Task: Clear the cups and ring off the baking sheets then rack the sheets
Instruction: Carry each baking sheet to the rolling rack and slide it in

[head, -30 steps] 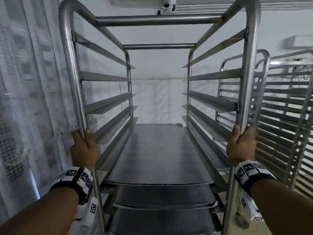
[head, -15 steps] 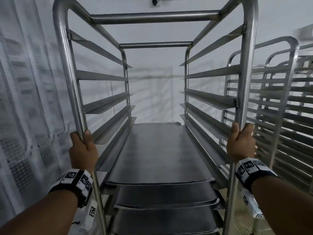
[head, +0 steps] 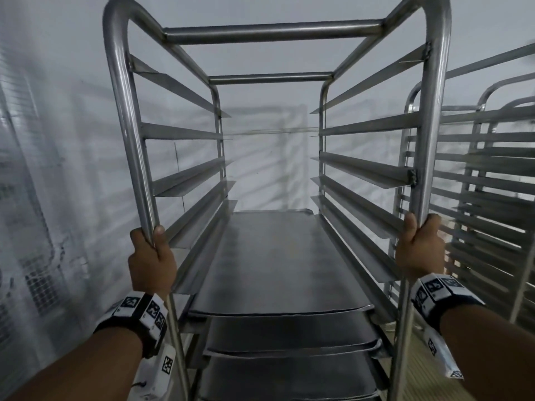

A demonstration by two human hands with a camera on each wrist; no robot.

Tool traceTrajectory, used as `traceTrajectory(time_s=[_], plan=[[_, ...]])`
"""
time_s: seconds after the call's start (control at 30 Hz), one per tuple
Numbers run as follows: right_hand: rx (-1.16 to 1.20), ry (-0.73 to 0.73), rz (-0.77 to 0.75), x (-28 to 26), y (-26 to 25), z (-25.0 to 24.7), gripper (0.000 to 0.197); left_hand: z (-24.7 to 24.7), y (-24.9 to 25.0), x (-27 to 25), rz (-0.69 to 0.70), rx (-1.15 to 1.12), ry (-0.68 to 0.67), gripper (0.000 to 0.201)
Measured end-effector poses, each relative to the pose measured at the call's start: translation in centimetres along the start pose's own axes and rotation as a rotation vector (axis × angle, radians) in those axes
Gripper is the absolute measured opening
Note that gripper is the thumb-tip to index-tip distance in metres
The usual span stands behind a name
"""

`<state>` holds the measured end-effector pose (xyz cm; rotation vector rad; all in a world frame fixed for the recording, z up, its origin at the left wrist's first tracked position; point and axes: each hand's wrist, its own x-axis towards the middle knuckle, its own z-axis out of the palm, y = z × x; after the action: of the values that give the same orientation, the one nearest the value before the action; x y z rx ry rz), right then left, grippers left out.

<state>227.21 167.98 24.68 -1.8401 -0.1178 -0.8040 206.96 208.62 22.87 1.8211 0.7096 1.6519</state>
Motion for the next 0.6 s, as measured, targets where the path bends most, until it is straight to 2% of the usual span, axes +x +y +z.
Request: traceTrajectory(time_s=[0.33,0.6], plan=[[-0.04,-0.013,-0.024,7.3,3.9,9.2,0.043,9.3,-2.4,3.6,-0.054,0.03,-0.016,0.047],[-0.066,-0.029,-0.034,11.1,5.4,14.2,0.04,14.1,-3.0,5.7,-0.102,0.025,-0.072,0.052]])
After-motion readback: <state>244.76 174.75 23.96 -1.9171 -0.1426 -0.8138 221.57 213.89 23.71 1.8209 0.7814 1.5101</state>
